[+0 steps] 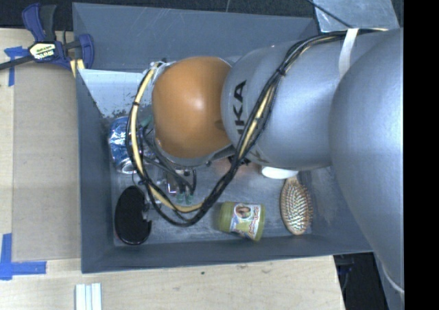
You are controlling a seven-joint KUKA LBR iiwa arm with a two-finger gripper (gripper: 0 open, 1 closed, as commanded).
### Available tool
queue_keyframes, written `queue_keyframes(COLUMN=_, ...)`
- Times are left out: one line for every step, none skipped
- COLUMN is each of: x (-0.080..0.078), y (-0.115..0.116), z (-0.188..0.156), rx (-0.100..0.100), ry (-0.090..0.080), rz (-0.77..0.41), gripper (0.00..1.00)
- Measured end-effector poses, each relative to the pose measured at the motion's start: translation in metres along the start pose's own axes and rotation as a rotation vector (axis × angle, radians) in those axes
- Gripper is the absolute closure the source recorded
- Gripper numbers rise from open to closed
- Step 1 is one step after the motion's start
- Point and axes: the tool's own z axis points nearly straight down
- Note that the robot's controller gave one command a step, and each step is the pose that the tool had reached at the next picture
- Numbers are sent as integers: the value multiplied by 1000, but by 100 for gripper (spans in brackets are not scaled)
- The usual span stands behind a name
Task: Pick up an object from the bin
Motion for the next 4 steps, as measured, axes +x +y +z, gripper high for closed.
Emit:
queue_keyframes(x=-2, y=-1, z=-5, rx=-2, ry=-7, rz=5, gripper=100)
queue_keyframes(x=-31, y=-18, z=102, rx=-1, ry=-9, rz=-165, gripper=100)
queue_keyframes(x=-29, y=-22, z=56, rx=2, ry=-16, rz=-989, gripper=100)
queue_keyframes(x=-1, y=16, z=57, rx=8, ry=-16, rz=-1171, gripper=100)
